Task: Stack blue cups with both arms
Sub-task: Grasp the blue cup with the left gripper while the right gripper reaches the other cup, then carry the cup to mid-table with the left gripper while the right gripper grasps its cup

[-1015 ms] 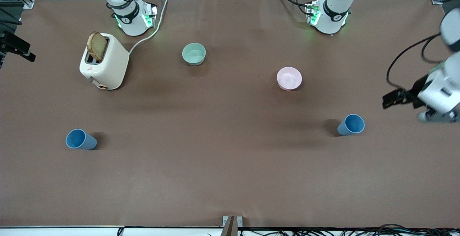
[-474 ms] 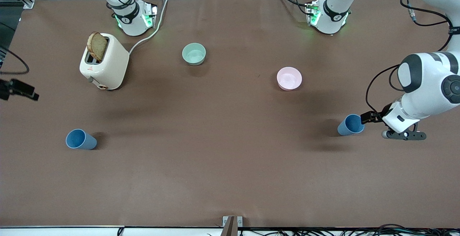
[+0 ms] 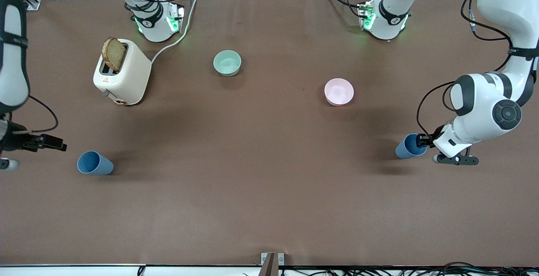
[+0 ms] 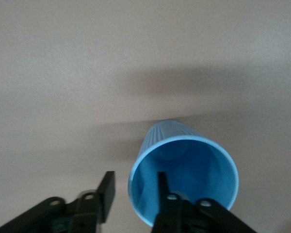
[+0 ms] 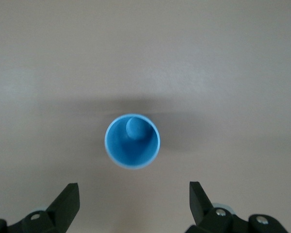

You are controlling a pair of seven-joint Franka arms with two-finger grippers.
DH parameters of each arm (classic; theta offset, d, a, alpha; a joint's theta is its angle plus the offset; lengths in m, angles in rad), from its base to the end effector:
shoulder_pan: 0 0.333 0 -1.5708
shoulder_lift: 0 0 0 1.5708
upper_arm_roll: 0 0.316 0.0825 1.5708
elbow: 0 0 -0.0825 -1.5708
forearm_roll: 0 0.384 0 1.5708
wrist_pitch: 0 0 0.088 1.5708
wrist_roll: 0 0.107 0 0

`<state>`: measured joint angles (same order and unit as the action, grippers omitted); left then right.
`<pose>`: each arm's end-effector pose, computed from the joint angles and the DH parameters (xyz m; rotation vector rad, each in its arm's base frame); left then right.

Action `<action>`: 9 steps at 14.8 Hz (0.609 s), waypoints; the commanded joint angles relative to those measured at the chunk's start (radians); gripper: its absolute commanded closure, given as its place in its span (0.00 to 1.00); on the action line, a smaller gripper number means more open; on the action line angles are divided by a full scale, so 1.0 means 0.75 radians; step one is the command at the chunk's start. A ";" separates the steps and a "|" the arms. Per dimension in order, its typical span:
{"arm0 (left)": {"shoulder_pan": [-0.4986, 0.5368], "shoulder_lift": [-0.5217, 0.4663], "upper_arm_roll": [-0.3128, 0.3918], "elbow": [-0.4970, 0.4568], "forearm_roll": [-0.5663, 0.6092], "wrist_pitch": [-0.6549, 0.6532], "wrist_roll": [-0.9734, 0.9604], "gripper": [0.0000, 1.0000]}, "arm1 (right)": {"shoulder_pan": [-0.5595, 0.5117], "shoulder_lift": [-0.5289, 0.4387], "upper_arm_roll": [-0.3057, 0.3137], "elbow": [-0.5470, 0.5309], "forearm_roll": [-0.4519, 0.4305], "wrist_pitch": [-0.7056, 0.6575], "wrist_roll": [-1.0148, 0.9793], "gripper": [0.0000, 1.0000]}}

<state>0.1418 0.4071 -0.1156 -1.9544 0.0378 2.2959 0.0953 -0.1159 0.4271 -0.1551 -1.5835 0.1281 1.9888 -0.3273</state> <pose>0.6103 0.0194 0.2646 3.1150 -0.1358 -0.0955 0.6550 -0.1602 0.3916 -3.0866 -0.0255 -0.0004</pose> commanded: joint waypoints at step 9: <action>-0.003 -0.256 -0.346 -0.046 -0.028 -0.257 -0.455 1.00 | -0.079 0.261 0.012 -0.010 0.165 0.191 -0.216 0.25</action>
<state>0.1395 0.3118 -0.2889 -1.9344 0.0327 2.1534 -0.1272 -0.1590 0.6109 -0.1558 -1.5843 0.2246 2.1198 -0.4618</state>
